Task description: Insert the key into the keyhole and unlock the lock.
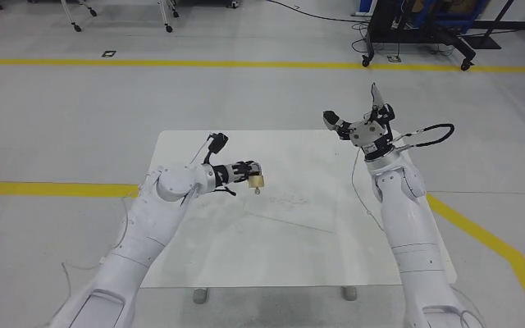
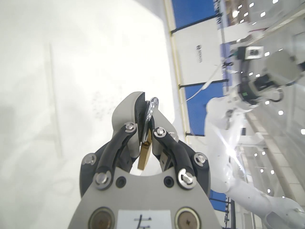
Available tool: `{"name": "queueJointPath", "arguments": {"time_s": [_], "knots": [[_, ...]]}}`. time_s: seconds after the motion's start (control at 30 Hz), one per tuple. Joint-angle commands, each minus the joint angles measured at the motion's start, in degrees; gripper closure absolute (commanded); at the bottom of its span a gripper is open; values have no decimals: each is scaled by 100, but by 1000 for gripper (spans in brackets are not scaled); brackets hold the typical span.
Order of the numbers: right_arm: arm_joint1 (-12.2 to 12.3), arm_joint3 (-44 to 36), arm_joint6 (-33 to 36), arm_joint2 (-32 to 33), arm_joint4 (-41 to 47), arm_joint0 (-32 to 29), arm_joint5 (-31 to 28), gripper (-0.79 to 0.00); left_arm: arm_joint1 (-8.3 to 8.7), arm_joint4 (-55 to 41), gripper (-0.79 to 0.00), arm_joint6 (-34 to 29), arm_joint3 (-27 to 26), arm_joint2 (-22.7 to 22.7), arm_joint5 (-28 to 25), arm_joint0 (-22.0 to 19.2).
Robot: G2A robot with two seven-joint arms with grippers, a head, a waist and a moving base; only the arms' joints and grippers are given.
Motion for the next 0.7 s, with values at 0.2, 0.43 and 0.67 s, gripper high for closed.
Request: {"name": "queueJointPath", "arguments": {"time_s": [0.2,0.43,0.67], "knots": [[-3,17,8,-21,13,4,-5,-785,-450,523,0,-541,1113,1277,153,-883],[-3,17,8,-21,13,4,-5,-785,-678,914,-785,-883,1745,1732,250,-1405],[-3,17,8,-21,13,4,-5,-785,-691,547,-785,-623,1878,1417,331,-1592]]}}
